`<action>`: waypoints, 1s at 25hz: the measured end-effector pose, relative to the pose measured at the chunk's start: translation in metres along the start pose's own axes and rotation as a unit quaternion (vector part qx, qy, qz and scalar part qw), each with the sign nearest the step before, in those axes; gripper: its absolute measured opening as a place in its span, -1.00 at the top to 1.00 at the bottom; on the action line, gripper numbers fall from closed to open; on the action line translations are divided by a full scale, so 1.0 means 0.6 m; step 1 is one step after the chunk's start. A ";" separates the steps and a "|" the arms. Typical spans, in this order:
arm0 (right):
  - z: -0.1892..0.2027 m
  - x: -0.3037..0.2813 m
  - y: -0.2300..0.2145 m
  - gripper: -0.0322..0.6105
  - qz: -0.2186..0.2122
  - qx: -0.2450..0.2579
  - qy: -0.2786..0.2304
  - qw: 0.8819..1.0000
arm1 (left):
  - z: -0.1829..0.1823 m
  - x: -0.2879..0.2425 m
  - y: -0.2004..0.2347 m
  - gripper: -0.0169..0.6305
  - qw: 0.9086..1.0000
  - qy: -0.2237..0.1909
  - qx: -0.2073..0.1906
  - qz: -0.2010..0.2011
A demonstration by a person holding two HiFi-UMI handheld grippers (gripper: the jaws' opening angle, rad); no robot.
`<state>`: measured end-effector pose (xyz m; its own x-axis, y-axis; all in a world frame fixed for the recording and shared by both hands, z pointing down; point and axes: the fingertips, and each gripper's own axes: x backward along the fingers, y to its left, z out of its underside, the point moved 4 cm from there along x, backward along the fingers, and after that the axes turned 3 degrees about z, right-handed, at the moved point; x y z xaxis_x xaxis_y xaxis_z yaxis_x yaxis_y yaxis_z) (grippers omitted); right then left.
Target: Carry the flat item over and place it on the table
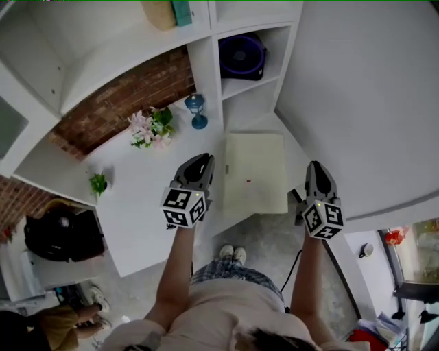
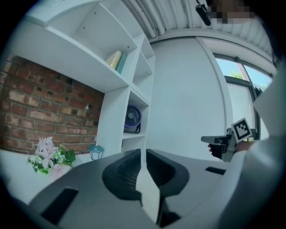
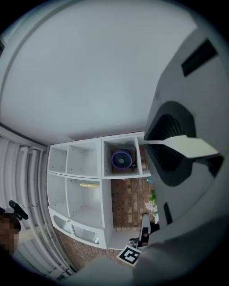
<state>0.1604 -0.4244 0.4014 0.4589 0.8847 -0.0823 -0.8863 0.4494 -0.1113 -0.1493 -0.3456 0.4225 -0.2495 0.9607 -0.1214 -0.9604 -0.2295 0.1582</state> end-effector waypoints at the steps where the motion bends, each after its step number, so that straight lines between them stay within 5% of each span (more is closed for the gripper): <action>1: -0.007 0.009 0.000 0.78 0.008 -0.001 -0.012 1.000 | -0.008 0.008 -0.003 0.78 1.000 -0.009 -0.008 0.000; 13: -0.052 0.060 -0.003 0.84 0.029 0.024 -0.068 0.997 | -0.055 0.048 -0.022 0.86 0.996 -0.083 -0.032 0.002; 25: -0.040 0.066 -0.011 0.85 0.029 0.021 -0.066 0.997 | -0.052 0.051 -0.022 0.86 0.996 -0.081 -0.025 -0.001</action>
<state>0.1858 -0.3951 0.3748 0.3972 0.9166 0.0448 -0.9142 0.3995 -0.0679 -0.1481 -0.3179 0.3862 -0.2275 0.9730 0.0395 -0.9670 -0.2305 0.1082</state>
